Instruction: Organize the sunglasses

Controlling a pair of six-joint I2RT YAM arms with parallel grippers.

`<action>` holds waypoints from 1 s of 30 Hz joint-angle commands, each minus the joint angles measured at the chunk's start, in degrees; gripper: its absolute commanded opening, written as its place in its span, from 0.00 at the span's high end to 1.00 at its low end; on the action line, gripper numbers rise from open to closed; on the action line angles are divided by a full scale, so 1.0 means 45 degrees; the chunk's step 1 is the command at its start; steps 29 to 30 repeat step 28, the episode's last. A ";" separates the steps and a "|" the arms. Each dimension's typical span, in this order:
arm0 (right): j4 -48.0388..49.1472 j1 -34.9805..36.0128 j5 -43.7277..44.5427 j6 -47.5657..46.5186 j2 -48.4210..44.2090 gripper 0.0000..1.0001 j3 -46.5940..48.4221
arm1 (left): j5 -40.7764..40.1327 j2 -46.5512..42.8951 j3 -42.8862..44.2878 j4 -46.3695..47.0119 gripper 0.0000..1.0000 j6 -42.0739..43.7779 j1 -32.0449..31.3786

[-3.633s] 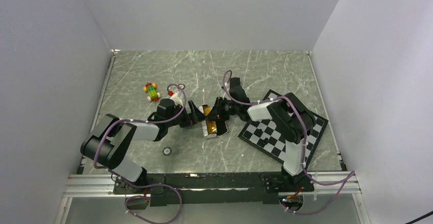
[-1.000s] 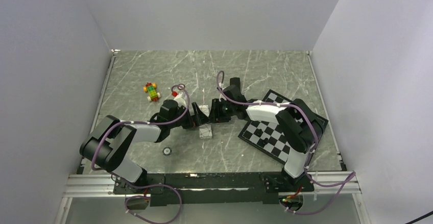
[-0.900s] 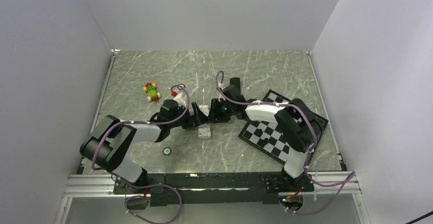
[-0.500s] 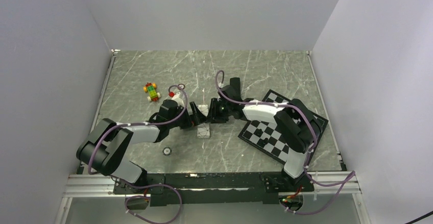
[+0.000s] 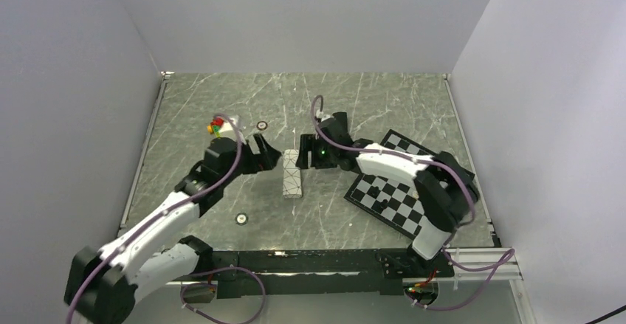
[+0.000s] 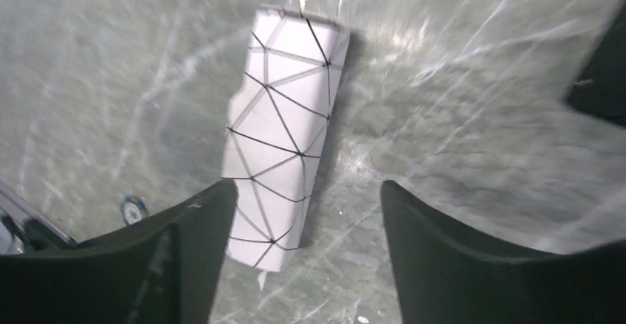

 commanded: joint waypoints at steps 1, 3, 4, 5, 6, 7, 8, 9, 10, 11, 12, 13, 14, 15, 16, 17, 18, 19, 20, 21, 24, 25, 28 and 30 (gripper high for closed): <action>-0.0621 -0.0439 0.2563 -0.0902 -0.3036 0.18 0.0982 | -0.3330 -0.2679 0.1697 -0.3400 0.01 0.1304 -0.0028; -0.1187 -0.0860 0.3935 -0.0902 -0.4252 0.06 0.0787 | -0.4534 -0.3795 0.2265 -0.4796 0.01 0.1357 -0.0026; -0.1396 -0.0966 0.4944 -0.0971 -0.4944 0.01 0.0588 | -0.5396 -0.4560 0.2404 -0.5364 0.01 0.1313 -0.0009; -0.1698 -0.1065 0.6166 -0.0955 -0.5673 0.01 0.0368 | -0.6023 -0.5218 0.2480 -0.5948 0.01 0.1168 -0.0006; -0.1922 -0.1116 0.7393 -0.0773 -0.6382 0.00 0.0057 | -0.6611 -0.5865 0.2494 -0.6428 0.01 0.1057 -0.0008; -0.2020 -0.1201 0.8496 -0.0801 -0.7156 0.00 -0.0277 | -0.7134 -0.6495 0.2464 -0.6865 0.01 0.0924 -0.0008; -0.2116 -0.1295 0.9406 -0.0858 -0.7866 0.00 -0.0651 | -0.7702 -0.7098 0.2441 -0.7388 0.01 0.0665 0.0002; -0.2206 -0.1338 1.0237 -0.0919 -0.8658 0.00 -0.1018 | -0.8193 -0.7648 0.2421 -0.7880 0.01 0.0370 -0.0004; -0.2293 -0.1343 1.0995 -0.1003 -0.9362 0.00 -0.1332 | -0.8631 -0.8185 0.2387 -0.8377 0.01 -0.0046 -0.0008; -0.2316 -0.1361 1.1459 -0.1213 -1.0022 0.00 -0.1664 | -0.8951 -0.8657 0.2365 -0.8997 0.01 -0.0613 -0.0008; -0.2358 -0.1371 1.1861 -0.1374 -1.0648 0.00 -0.1955 | -0.9048 -0.9083 0.2341 -0.9183 0.01 -0.0914 -0.0008; -0.2497 -0.1365 1.2153 -0.1350 -1.1186 0.00 -0.2182 | -0.9045 -0.9487 0.2267 -0.9135 0.01 -0.0839 -0.0013; -0.2620 -0.1363 1.2419 -0.1332 -1.1814 0.00 -0.2430 | -0.8971 -0.9802 0.2172 -0.8973 0.01 -0.0658 -0.0004; -0.2706 -0.1364 1.2596 -0.1413 -1.2181 0.00 -0.2600 | -0.8891 -1.0061 0.2116 -0.8896 0.01 -0.0626 -0.0008; -0.2768 -0.1364 1.2836 -0.1499 -1.2442 0.00 -0.2741 | -0.8806 -1.0266 0.2102 -0.8914 0.01 -0.0700 -0.0008; -0.2878 -0.1364 1.3166 -0.1527 -1.2611 0.00 -0.2817 | -0.8744 -1.0377 0.2105 -0.8901 0.01 -0.0705 -0.0008; -0.3058 -0.1364 1.3510 -0.1518 -1.2684 0.00 -0.2831 | -0.8743 -1.0440 0.2123 -0.8951 0.01 -0.0710 -0.0008; -0.3297 -0.1369 1.3697 -0.1649 -1.2680 0.00 -0.2792 | -0.8904 -1.0436 0.2108 -0.8974 0.01 -0.0701 -0.0008; -0.3564 -0.1364 1.3852 -0.1758 -1.2619 0.00 -0.2684 | -0.9056 -1.0362 0.2106 -0.9006 0.01 -0.0702 -0.0008; -0.3930 -0.1364 1.3969 -0.1708 -1.2543 0.00 -0.2529 | -0.9156 -1.0255 0.2147 -0.9130 0.01 -0.0768 -0.0008; -0.4297 -0.1364 1.4224 -0.1682 -1.2356 0.00 -0.2341 | -0.9162 -0.9696 0.2395 -0.9361 0.01 -0.0653 -0.0008; -0.4173 -0.1364 1.4240 -0.1769 -1.2361 0.00 -0.2413 | -0.9147 -0.9525 0.2484 -0.9455 0.01 -0.0664 -0.0008; -0.3512 -0.1364 1.4097 -0.2219 -1.2566 0.00 -0.2691 | -0.9000 -0.9104 0.2466 -0.9355 0.01 -0.0422 0.0008; -0.3512 -0.1364 1.4097 -0.2219 -1.2566 0.00 -0.2691 | -0.9000 -0.9104 0.2466 -0.9355 0.01 -0.0422 0.0008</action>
